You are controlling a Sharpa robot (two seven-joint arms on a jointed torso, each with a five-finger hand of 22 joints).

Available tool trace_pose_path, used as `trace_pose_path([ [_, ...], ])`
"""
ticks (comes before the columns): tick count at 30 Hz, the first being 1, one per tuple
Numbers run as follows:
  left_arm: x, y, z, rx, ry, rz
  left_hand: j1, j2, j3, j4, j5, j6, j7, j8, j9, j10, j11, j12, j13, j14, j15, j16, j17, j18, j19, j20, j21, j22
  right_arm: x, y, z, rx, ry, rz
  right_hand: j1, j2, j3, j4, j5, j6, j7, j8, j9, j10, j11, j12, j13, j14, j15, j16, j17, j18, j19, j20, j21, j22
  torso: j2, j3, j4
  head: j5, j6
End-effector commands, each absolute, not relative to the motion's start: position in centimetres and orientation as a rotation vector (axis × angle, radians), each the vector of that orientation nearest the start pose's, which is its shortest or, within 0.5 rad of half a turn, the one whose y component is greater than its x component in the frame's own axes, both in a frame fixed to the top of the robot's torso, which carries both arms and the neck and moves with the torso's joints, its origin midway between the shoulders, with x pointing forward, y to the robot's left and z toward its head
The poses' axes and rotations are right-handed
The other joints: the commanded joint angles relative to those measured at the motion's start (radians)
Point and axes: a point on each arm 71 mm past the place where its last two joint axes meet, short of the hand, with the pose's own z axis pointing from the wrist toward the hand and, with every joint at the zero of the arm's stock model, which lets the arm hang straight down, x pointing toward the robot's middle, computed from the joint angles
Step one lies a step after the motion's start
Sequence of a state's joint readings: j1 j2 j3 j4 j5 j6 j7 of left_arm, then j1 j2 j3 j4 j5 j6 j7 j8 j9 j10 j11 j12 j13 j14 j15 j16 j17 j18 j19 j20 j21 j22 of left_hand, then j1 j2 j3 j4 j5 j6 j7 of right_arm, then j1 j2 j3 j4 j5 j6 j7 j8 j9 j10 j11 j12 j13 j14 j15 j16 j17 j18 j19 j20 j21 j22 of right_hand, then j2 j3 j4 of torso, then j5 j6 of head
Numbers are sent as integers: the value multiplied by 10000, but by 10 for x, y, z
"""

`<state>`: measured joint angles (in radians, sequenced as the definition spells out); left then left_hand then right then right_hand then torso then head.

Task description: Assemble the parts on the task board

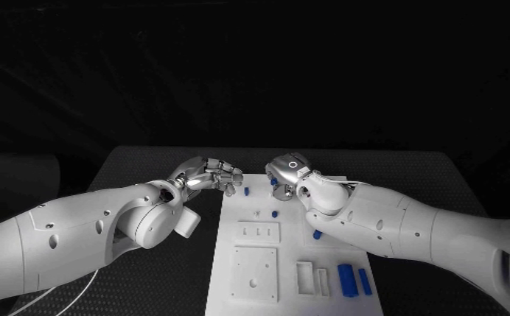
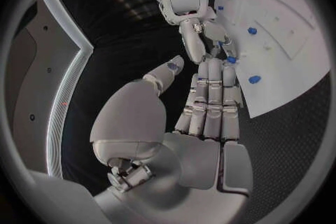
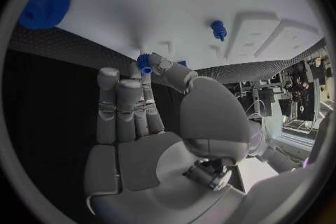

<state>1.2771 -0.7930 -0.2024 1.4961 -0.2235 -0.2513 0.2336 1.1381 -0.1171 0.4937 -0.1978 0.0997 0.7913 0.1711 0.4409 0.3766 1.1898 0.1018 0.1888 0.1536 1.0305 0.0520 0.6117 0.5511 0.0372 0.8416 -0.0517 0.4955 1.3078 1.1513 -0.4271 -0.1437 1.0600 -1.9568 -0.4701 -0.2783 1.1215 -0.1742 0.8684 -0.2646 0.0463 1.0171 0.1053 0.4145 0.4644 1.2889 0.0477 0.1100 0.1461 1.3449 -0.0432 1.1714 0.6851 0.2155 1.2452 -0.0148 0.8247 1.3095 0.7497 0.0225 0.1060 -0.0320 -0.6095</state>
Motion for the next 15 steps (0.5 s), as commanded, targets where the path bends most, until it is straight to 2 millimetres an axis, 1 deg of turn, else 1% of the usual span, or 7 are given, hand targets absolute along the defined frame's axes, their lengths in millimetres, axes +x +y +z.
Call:
trace_pose_path([
  [1, 480, 182, -207, -8550, 17824, -14109, -123, 10, 40, -3, 65, 9, 58, -57, 2, -29, 29, -40, 9, -76, -18, -54, 11, 166, -71, 16, 65, 216, 531, -114, -251, -5297, 14434, 2570, 98, 24, 55, -3, 23, 80, -1, 25, 26, 588, -61, 22, 27, -378, -278, 46, -10, 463, 22, -88, 71, 186, 43, -25, 20, -24, 18],
  [3, 480, 182, -207, -8547, 17826, -14114, -125, 9, 41, -6, 64, 8, 59, -58, 2, -30, 30, -42, 9, -76, -17, -55, 12, 166, -71, 17, 66, 216, 532, -115, -251, -5308, 14466, 2533, 98, 20, 60, -1, 23, 81, -1, 24, 27, 589, -61, 21, 28, -379, -278, 46, -12, 463, 20, -88, 72, 185, 43, -19, 16, -17, 16],
  [5, 480, 182, -206, -8542, 17805, -14103, -124, 9, 43, -9, 64, 6, 59, -60, 2, -31, 31, -44, 10, -76, -18, -56, 14, 166, -72, 17, 67, 216, 532, -115, -252, -5314, 14494, 2497, 96, 12, 67, 3, 23, 81, -1, 22, 30, 589, -61, 17, 31, -380, -278, 47, -15, 463, 17, -88, 74, 185, 68, -25, 29, -11, 7],
  [7, 481, 183, -206, -8552, 17786, -14076, -121, 9, 46, -14, 64, 5, 60, -61, 3, -32, 31, -46, 10, -76, -18, -57, 15, 167, -73, 16, 69, 216, 533, -115, -252, -5312, 14500, 2476, 95, 9, 73, 7, 23, 80, 0, 19, 31, 588, -60, 14, 33, -382, -277, 48, -18, 463, 14, -87, 75, 184, 76, -16, 21, -14, 2],
  [15, 482, 183, -207, -8546, 17783, -14064, -121, 5, 49, -23, 63, 4, 61, -63, 4, -32, 32, -50, 11, -76, -17, -60, 20, 168, -75, 17, 72, 216, 534, -115, -252, -5310, 14494, 2455, 87, -5, 93, 22, 23, 74, 2, 9, 37, 582, -56, 0, 40, -389, -274, 47, -29, 463, 2, -84, 79, 182, 100, -31, 29, -17, -21],
])
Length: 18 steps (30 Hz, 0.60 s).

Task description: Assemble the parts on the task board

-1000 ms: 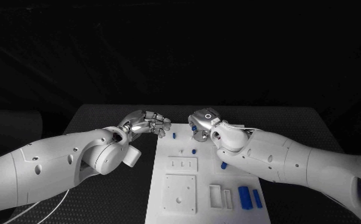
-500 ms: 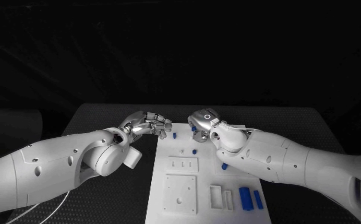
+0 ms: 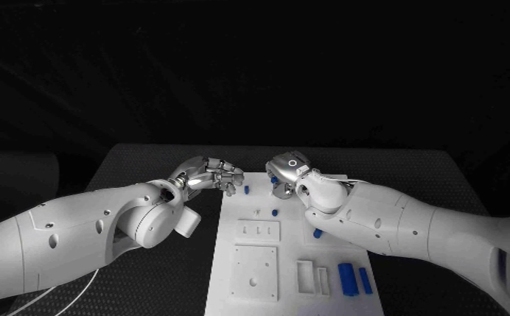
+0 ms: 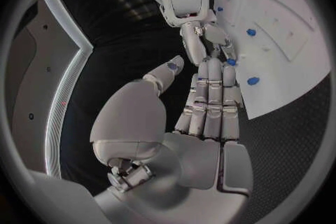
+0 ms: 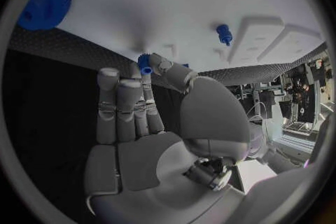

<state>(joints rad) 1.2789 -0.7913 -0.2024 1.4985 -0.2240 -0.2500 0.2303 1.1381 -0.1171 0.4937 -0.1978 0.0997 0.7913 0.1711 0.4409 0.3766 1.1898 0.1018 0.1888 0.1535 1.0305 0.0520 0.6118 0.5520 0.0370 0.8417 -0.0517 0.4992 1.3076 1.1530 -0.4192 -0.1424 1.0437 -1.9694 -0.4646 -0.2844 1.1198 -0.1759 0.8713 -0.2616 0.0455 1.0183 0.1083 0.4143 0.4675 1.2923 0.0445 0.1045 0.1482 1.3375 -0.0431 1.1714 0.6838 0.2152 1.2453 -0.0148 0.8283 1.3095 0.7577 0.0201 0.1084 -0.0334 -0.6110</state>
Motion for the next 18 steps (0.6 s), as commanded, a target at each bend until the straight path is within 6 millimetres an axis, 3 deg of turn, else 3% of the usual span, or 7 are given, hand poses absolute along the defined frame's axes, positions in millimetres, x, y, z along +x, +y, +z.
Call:
trace_pose_path([
  [1, 482, 183, -207, -8544, 17790, -14073, -121, 6, 50, -24, 63, 4, 61, -64, 4, -32, 32, -51, 13, -75, -17, -61, 12, 170, -76, 17, 35, 218, 534, -114, -252, -5319, 14502, 2454, 103, 11, 66, -7, 31, 62, -28, 10, 7, 547, -24, 52, 20, -317, -275, 48, -18, 466, 0, -84, 44, 183, 33, -10, 16, -7, -2],
  [9, 481, 183, -206, -8545, 17779, -14064, -127, 5, 53, -29, 62, 3, 62, -66, 6, -32, 34, -55, 15, -75, -16, -64, 16, 170, -78, 18, 39, 217, 536, -116, -255, -5316, 14853, 2349, 82, -33, 102, 8, 31, 9, -7, -36, 13, 491, 0, -5, 27, -350, -252, 23, -59, 466, -52, -69, 34, 171, 62, -23, 20, 17, -6],
  [11, 481, 183, -206, -8546, 17776, -14060, -128, 3, 53, -31, 61, 3, 63, -67, 6, -32, 34, -56, 15, -75, -16, -65, 17, 170, -78, 19, 39, 217, 537, -117, -256, -5276, 15070, 2344, 37, -173, 109, 11, 27, -207, 80, -175, -21, 275, 83, -156, -3, -416, -174, -64, -140, 466, -148, -28, -27, 141, 104, -63, 70, -31, 18],
  [15, 482, 184, -206, -8556, 17763, -14040, -134, 0, 53, -32, 61, 0, 64, -69, 6, -34, 36, -59, 16, -75, -15, -67, 20, 169, -79, 19, 41, 217, 538, -119, -256, -5042, 15106, 2459, -16, -484, 44, 38, 2, -876, 375, -578, -180, -549, 393, -451, -207, -348, 138, -56, -210, 463, -161, 26, -54, 117, 110, -60, 56, -26, 30],
  [18, 482, 184, -206, -8560, 17756, -14025, -136, -1, 52, -33, 60, -1, 64, -70, 6, -34, 36, -59, 16, -75, -15, -67, 20, 169, -79, 20, 42, 217, 537, -120, -254, -4814, 14899, 2528, -16, -518, 36, 42, 21, -899, 390, -592, -186, -592, 410, -447, -220, -345, 156, -54, -215, 464, -162, 30, -55, 117, 110, -58, 45, -13, 44],
])
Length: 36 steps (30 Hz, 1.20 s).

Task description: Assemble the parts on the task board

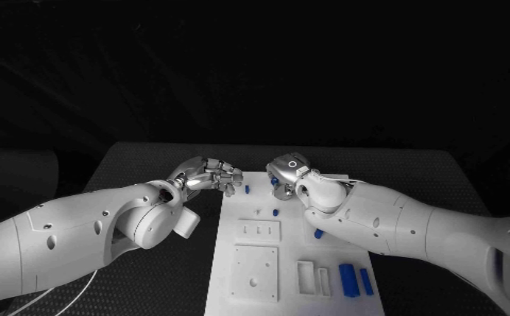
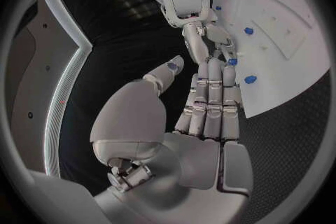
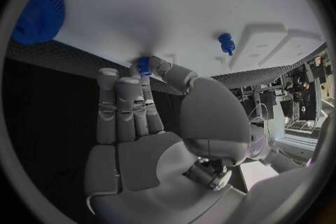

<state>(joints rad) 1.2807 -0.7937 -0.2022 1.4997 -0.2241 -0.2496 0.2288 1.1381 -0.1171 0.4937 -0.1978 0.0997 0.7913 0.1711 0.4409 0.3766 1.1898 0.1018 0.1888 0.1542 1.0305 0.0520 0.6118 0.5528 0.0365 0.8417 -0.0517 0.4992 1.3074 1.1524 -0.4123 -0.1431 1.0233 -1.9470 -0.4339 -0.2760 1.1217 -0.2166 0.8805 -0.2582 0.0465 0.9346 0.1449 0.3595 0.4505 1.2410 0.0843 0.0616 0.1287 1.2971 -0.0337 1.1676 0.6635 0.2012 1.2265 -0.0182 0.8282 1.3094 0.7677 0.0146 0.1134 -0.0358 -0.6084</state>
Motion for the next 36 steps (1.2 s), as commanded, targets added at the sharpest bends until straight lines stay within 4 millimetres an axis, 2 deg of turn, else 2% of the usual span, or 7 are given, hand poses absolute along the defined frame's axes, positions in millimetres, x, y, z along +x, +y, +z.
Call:
trace_pose_path([
  [1, 482, 185, -206, -8562, 17756, -14023, -136, -1, 52, -33, 60, -1, 65, -70, 6, -35, 36, -60, 9, -75, -16, -67, 12, 174, -79, 19, 42, 219, 537, -120, -253, -4750, 14815, 2572, -107, -431, -151, -73, 45, -357, 91, -210, -88, -515, 110, -28, -140, 51, 151, -23, -22, 585, 6, 73, -61, 118, 12, -4, -4, 13, 22],
  [2, 482, 185, -206, -8563, 17753, -14021, -137, -2, 52, -33, 60, -2, 65, -71, 6, -35, 36, -61, 9, -75, -16, -67, 13, 174, -79, 19, 43, 219, 537, -120, -252, -4665, 14715, 2655, -69, -512, -98, 19, 43, -675, 216, -394, -176, -1055, 303, -21, -307, 46, 334, -43, -64, 590, -6, 93, -104, 88, 9, -2, -8, 16, 30],
  [4, 482, 185, -206, -8569, 17749, -14008, -138, -3, 54, -36, 61, -6, 66, -74, 6, -37, 37, -63, 9, -74, -16, -68, 14, 174, -80, 19, 44, 219, 536, -120, -250, -4549, 14549, 2744, -3, -718, -56, 159, 50, -858, 266, -498, -240, -1372, 405, 2, -449, -6, 443, -102, -160, 603, -79, 149, -193, 50, 18, -3, -4, 18, 47],
  [15, 483, 191, -206, -8640, 17652, -13862, -147, -10, 61, -46, 63, -22, 73, -87, 5, -46, 42, -76, 10, -76, -14, -76, 23, 175, -84, 20, 50, 217, 535, -130, -221, -3757, 13841, 3413, -91, -829, -163, 183, 68, -934, 258, -535, -284, -1502, 435, 36, -552, -31, 472, -145, -270, 606, -162, 201, -274, 35, 28, 6, -51, 14, 185],
  [25, 486, 195, -206, -8674, 17550, -13972, -145, -11, 69, -55, 65, -25, 75, -90, 6, -47, 43, -81, 12, -78, -14, -81, 28, 176, -88, 20, 52, 217, 538, -179, -186, -3038, 14576, 3391, -324, -831, -383, 173, 47, -716, 281, -392, -251, -1143, 348, 156, -539, -28, 386, -78, -336, 606, -138, 187, -259, 72, -62, 76, -280, 18, 396],
  [31, 488, 198, -207, -8708, 17509, -13866, -145, 0, 77, -60, 66, -27, 77, -93, 7, -49, 45, -86, 13, -81, -12, -86, 31, 176, -92, 22, 54, 215, 541, -210, -186, -2824, 15635, 3014, -621, -833, -836, 124, 60, -745, 290, -399, -275, -1106, 343, 108, -567, -41, 380, -32, -373, 606, -158, 180, -243, 109, -124, 110, -402, 25, 448],
  [36, 489, 198, -207, -8708, 17526, -13867, -147, 4, 80, -62, 67, -28, 78, -94, 8, -49, 46, -88, 14, -83, -11, -89, 33, 175, -94, 23, 54, 215, 544, -218, -192, -2845, 16207, 2805, -928, -835, -1457, -59, 64, -1042, 180, -540, -354, -1403, 446, 6, -631, -120, 484, -16, -425, 606, -261, 176, -285, 122, -138, 160, -476, 61, 448],
])
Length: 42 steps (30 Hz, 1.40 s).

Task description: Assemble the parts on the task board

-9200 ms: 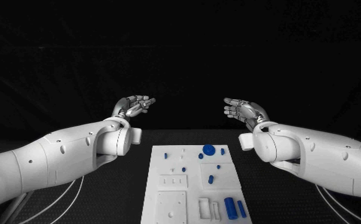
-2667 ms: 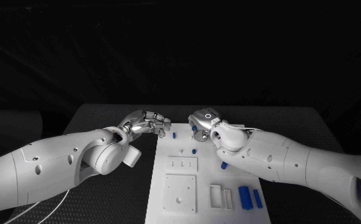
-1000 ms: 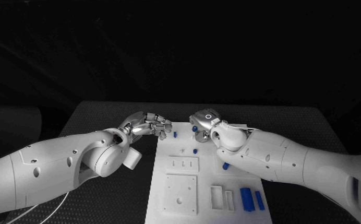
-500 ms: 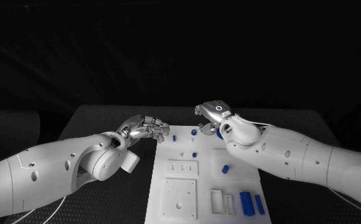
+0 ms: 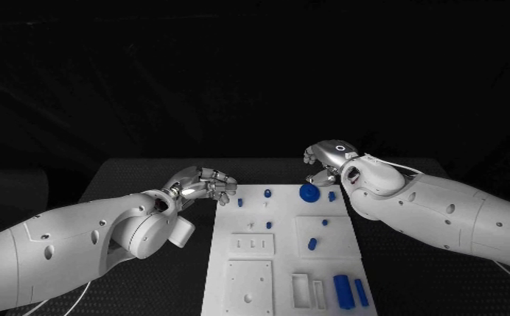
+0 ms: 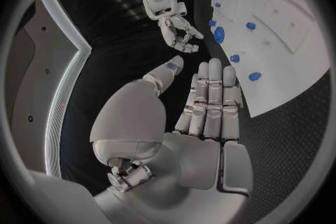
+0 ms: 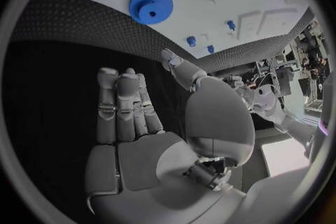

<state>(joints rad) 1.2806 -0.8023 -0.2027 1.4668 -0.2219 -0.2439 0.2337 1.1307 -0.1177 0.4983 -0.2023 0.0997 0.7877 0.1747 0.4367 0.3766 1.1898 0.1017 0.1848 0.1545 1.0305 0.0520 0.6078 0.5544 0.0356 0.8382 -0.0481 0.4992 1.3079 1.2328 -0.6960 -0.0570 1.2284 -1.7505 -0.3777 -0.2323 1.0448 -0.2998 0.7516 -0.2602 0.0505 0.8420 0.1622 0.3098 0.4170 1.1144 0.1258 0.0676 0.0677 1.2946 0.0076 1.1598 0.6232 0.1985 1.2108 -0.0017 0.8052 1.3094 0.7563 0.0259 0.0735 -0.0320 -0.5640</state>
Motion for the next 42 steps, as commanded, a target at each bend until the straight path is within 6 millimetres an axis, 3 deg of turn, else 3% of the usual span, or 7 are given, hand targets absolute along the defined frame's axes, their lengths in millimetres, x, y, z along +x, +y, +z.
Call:
trace_pose_path([
  [1, 489, 198, -207, -8709, 17526, -13865, -73, 10, 35, -17, 67, 7, 42, -53, 8, -49, 46, -48, 11, -83, -11, -50, 18, 184, -60, -12, 54, 210, 544, -219, -194, -2858, 16295, 2779, -213, -5, -278, -56, 37, -135, -4, -46, -24, -198, 57, -49, -23, -111, 99, 71, -32, 633, -124, 13, -67, 123, -26, 56, -84, 23, 1],
  [7, 489, 197, -207, -8708, 17534, -13867, -77, 13, 37, -19, 66, 6, 43, -54, 9, -50, 47, -51, 12, -84, -10, -53, 21, 184, -62, -11, 55, 209, 543, -222, -208, -2899, 16668, 2706, -225, 6, -505, -109, 42, -255, -53, -87, -54, -378, 91, -23, -12, -161, 125, 93, -73, 633, -189, -1, -108, 122, -27, 81, -89, 0, -16],
  [14, 489, 197, -208, -8724, 17604, -13850, -81, 18, 39, -20, 66, 7, 44, -55, 10, -50, 48, -54, 13, -84, -9, -55, 23, 183, -64, -10, 57, 209, 541, -222, -221, -3249, 17023, 2464, 5, 31, -393, 56, 18, -4, -202, 82, -3, 206, -183, 332, 128, -145, -135, 136, -128, 633, -146, -22, -103, 127, -14, 71, -62, -7, -44],
  [24, 488, 197, -208, -8725, 17667, -13874, -114, 24, 39, -14, 64, -4, 49, -64, 12, -59, 55, -66, 15, -89, -4, -65, 32, 180, -70, -5, 61, 208, 542, -220, -229, -3456, 17145, 2303, 7, 41, -722, 76, -1, 138, -87, 176, 1, 971, -513, 1304, 612, -179, -460, 190, -193, 633, -153, -73, -80, 159, -15, 52, -71, 24, -106],
  [31, 488, 196, -208, -8723, 17697, -13885, -139, 41, 43, -1, 66, -10, 53, -70, 13, -61, 57, -74, 17, -90, -2, -70, 39, 179, -74, -2, 64, 207, 546, -225, -230, -3344, 17135, 2150, 313, 68, -689, 363, 20, 32, -441, 206, 19, 619, -1111, 5263, 3409, -110, -1031, 590, 54, 633, 138, -159, 247, 217, -20, 43, -63, 75, -191],
  [38, 488, 197, -209, -8745, 17708, -13847, -143, 50, 48, 1, 70, -12, 53, -72, 14, -61, 57, -75, 18, -90, -1, -72, 41, 180, -76, -2, 65, 206, 548, -227, -230, -3251, 17135, 2158, 485, 121, 9, 716, -13, 74, -603, 232, 25, -740, -1303, 9447, 6732, -163, -1201, 1084, 559, 627, 372, -237, 711, 219, -22, 47, -75, 89, -217],
  [42, 488, 197, -209, -8741, 17721, -13861, -146, 56, 52, 1, 74, -15, 54, -74, 14, -61, 57, -77, 19, -90, -1, -74, 44, 181, -78, -3, 66, 206, 547, -223, -231, -3205, 17327, 2337, 394, 215, 107, 757, -15, 118, -512, 263, 45, -1146, -1257, 10196, 7394, -184, -1173, 1218, 807, 633, 309, -300, 979, 226, -23, 50, -88, 87, -225],
])
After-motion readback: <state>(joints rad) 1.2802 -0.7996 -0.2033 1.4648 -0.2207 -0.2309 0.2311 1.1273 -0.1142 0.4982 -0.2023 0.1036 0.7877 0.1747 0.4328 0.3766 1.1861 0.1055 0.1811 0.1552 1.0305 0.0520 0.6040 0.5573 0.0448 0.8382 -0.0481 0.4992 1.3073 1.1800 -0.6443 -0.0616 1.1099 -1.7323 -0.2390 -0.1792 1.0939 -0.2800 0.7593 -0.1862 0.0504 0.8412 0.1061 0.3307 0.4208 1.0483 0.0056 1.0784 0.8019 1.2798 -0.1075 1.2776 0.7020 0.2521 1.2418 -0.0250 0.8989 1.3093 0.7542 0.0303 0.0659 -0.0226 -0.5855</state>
